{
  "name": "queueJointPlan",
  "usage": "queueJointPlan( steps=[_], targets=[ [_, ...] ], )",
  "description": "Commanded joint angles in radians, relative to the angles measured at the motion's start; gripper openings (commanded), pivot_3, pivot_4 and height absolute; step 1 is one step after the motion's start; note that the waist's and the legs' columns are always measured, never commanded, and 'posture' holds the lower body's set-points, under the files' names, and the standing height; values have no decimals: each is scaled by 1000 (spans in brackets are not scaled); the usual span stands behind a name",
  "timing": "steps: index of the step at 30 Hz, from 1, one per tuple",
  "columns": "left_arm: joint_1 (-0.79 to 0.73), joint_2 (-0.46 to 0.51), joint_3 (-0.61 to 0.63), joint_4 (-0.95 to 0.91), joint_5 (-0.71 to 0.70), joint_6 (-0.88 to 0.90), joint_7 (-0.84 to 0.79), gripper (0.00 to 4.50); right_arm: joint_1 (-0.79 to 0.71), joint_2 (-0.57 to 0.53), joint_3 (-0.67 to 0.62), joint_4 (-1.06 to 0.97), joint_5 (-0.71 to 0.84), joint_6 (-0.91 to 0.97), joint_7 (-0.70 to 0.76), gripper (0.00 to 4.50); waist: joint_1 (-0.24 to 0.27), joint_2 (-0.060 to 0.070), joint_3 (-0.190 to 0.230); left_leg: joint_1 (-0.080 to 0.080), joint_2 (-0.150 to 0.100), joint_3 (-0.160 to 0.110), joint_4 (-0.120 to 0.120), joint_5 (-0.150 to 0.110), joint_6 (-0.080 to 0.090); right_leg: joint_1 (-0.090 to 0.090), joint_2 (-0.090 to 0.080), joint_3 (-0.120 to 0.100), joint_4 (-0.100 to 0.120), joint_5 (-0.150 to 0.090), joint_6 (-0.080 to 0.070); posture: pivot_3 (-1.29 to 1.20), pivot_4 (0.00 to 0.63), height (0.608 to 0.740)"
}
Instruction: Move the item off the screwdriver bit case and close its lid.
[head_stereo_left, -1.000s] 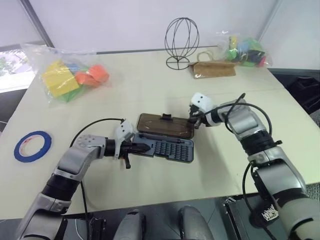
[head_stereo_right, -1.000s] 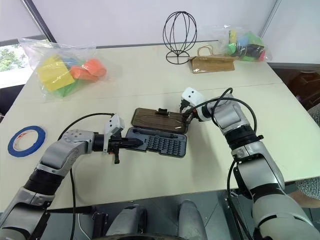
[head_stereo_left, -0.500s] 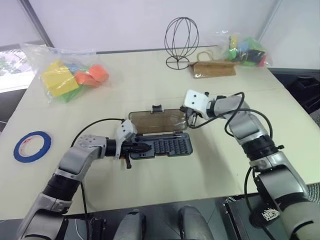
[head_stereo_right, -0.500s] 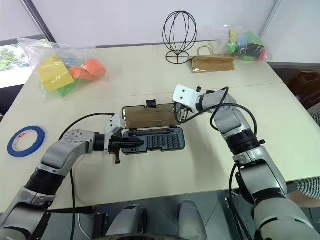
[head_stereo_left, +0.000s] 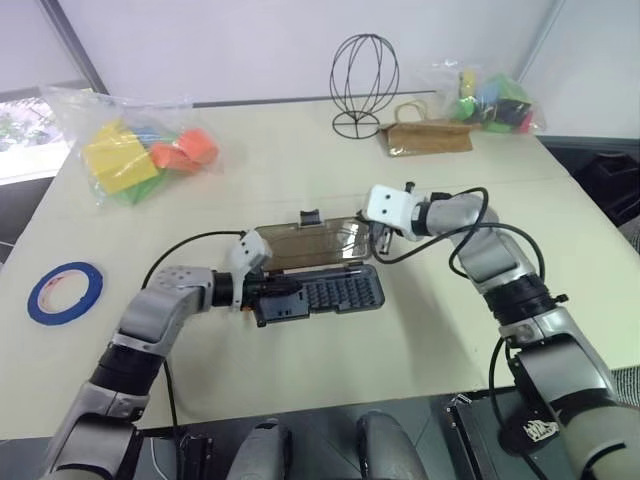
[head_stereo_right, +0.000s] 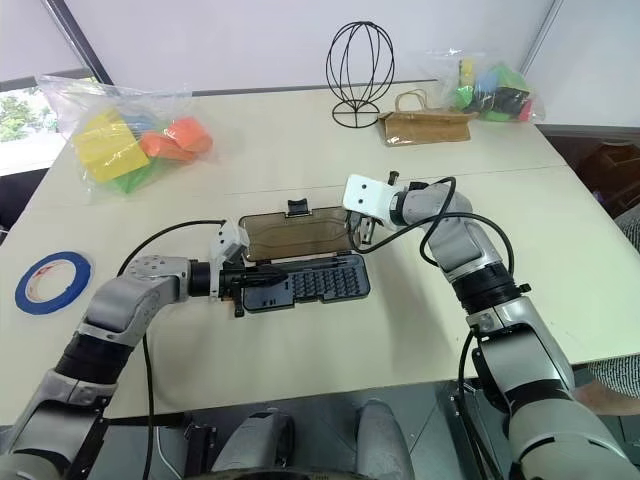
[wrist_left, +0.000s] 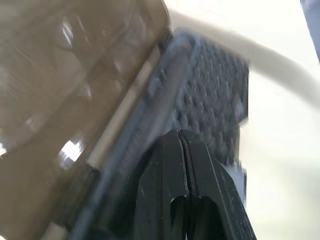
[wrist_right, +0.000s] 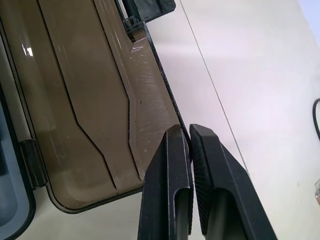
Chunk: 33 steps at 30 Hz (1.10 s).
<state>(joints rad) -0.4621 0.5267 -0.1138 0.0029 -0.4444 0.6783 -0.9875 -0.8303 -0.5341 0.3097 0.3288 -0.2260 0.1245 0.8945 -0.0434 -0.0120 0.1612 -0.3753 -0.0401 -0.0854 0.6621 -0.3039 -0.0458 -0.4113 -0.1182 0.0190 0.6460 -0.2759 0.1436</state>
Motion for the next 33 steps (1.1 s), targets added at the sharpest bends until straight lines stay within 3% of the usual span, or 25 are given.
queueJointPlan(
  steps=[1,9,15,20,24,33],
  targets=[
    [-62,-29,133,10,-116,74,36,0,8,9,7,-36,1,-16,5,54,0,0,0,0,0,0,0,0,0,0,0,0,0,0,0,0,150,740],
    [-209,-67,361,193,-228,123,168,0,5,12,4,-29,-6,-25,-2,54,-1,0,0,0,0,0,0,0,0,0,0,0,0,0,0,0,150,740],
    [-307,-73,424,466,-145,2,307,0,-2,14,1,-30,-7,-28,-4,54,-2,0,0,0,0,0,0,0,0,0,0,0,0,0,0,0,150,740],
    [-326,-84,375,624,-43,-133,328,0,-5,11,-1,-33,-9,-29,-3,54,-1,-1,0,0,0,0,0,0,-1,-1,0,0,0,0,0,0,150,740],
    [-301,-97,248,678,86,-239,272,0,-6,8,-7,-45,-7,-21,0,54,0,-1,0,-1,-1,0,0,0,-1,-1,0,0,0,0,0,0,150,740],
    [-258,-98,170,618,105,-216,101,0,-2,7,-8,-55,-9,-16,-3,54,-1,0,0,-1,-1,1,0,0,-1,-2,0,0,0,0,0,0,150,740]
  ],
)
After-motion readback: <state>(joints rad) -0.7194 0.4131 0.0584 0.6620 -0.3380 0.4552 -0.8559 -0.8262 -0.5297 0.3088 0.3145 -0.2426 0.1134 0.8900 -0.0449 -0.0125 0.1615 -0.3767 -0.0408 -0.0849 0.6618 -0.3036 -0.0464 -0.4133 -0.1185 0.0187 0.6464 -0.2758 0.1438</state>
